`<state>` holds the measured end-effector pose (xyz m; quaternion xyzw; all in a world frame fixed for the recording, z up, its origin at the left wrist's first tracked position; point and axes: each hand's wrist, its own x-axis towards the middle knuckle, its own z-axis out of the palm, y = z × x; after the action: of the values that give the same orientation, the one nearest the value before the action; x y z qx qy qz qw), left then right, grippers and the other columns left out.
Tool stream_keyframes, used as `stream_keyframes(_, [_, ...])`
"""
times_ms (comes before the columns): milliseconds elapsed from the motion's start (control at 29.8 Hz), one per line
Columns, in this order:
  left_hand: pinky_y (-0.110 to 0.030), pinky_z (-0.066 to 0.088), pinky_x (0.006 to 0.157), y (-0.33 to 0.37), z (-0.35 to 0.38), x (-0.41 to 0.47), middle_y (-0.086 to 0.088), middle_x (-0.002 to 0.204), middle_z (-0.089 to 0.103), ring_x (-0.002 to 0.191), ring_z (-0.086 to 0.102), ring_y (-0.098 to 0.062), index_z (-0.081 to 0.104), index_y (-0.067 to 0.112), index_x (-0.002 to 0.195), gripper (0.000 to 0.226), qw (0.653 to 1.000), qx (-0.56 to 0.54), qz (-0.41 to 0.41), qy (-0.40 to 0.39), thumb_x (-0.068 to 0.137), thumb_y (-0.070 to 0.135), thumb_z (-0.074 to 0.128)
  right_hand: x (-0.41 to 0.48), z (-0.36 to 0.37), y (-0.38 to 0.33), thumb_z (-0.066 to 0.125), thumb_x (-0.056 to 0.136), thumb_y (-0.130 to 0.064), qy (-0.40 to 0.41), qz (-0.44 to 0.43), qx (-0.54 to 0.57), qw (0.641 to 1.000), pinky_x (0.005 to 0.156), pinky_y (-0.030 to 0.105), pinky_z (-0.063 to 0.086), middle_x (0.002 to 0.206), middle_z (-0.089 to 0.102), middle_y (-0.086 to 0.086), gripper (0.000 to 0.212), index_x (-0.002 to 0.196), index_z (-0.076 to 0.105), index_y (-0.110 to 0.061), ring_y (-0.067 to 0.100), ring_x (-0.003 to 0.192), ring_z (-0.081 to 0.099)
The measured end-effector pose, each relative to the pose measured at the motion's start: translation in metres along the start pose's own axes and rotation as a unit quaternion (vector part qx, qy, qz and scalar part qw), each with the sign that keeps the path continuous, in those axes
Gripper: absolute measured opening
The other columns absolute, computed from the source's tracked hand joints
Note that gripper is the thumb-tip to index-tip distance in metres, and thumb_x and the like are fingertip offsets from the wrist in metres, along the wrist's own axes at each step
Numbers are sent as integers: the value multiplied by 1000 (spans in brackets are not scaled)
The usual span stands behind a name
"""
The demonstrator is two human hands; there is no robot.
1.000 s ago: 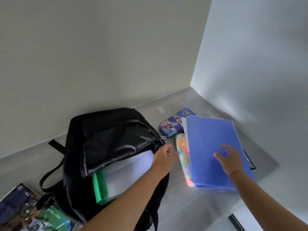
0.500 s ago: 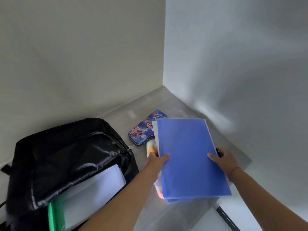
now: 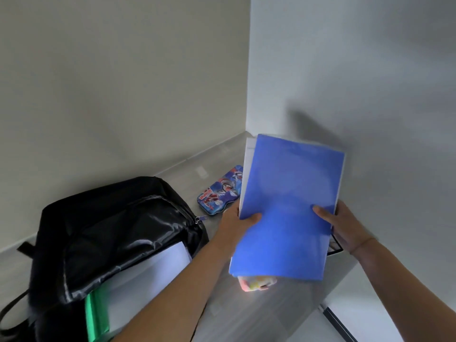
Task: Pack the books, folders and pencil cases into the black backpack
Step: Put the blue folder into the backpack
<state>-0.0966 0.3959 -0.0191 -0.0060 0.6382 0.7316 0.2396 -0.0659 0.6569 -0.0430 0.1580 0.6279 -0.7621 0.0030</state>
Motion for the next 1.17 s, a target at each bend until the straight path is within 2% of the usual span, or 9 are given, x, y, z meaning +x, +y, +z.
stream_keyframes(67, [-45, 52, 89, 15, -19, -13, -7, 104, 71, 96, 67, -29, 70, 24, 95, 26, 1000, -12, 5, 15, 75, 7, 71, -6, 18, -14, 58, 83, -3, -60, 13, 44, 997, 70, 28, 58, 122, 64, 8, 44, 126, 53, -4, 16, 100, 68])
stream_keyframes(168, [-50, 51, 93, 34, -55, -37, -11, 111, 70, 100, 67, -31, 66, 17, 103, 35, 998, 7, 18, 63, 70, 15, 76, -13, 50, -26, 51, 84, 1, -114, 11, 44, 992, 82, 34, 57, 132, 58, 11, 48, 132, 48, -3, 21, 111, 63])
stream_keyframes(268, [-51, 50, 94, 50, -92, -71, -4, 108, 72, 100, 68, -26, 64, 20, 108, 39, 993, 29, 41, 107, 72, 19, 79, -19, 102, -34, 62, 80, -3, -160, -22, 42, 986, 95, 41, 51, 130, 60, 11, 51, 130, 51, -4, 28, 119, 57])
stream_keyframes(436, [-45, 53, 90, 69, -157, -137, 2, 104, 73, 96, 69, -19, 63, 24, 110, 39, 979, 46, 76, 183, 75, 21, 79, -40, 193, -41, 83, 61, -16, -222, -40, 55, 973, 84, 34, 54, 117, 67, 7, 75, 128, 50, -2, 24, 107, 64])
stream_keyframes(637, [-49, 52, 91, 42, -222, -198, -1, 108, 72, 100, 68, -22, 64, 20, 113, 51, 964, 22, 70, 255, 66, 14, 84, -65, 268, -3, 88, 51, -29, -264, -28, 33, 964, 83, 31, 54, 105, 72, -3, 61, 106, 66, -18, 16, 98, 67])
stream_keyframes(738, [-48, 51, 93, 21, -236, -211, -2, 110, 71, 103, 67, -23, 63, 18, 114, 52, 965, 12, 57, 257, 66, 15, 84, -77, 280, 17, 79, 61, -18, -270, -11, 27, 962, 84, 31, 53, 109, 72, -3, 54, 112, 62, -18, 16, 102, 67])
stream_keyframes(972, [-32, 54, 80, 2, -230, -204, 6, 95, 74, 94, 69, -19, 66, 25, 102, 27, 956, -2, 30, 291, 79, 15, 75, -90, 271, 49, 89, 50, -37, -240, 16, -12, 971, 92, 34, 53, 119, 68, 4, 78, 119, 60, -14, 25, 113, 62])
stream_keyframes(1106, [-29, 52, 75, 12, -224, -197, 6, 93, 73, 91, 68, -18, 66, 27, 94, 19, 949, -10, 32, 315, 80, 17, 74, -91, 265, 44, 76, 74, -20, -219, 16, -37, 975, 99, 43, 48, 117, 68, 4, 55, 123, 56, -9, 26, 113, 62])
stream_keyframes(1173, [-28, 52, 72, 24, -221, -194, 5, 91, 72, 88, 68, -17, 66, 26, 92, 17, 949, -14, 35, 312, 79, 18, 75, -89, 263, 32, 82, 66, -32, -210, 6, -52, 976, 94, 42, 47, 120, 67, 8, 60, 119, 59, -13, 27, 110, 62])
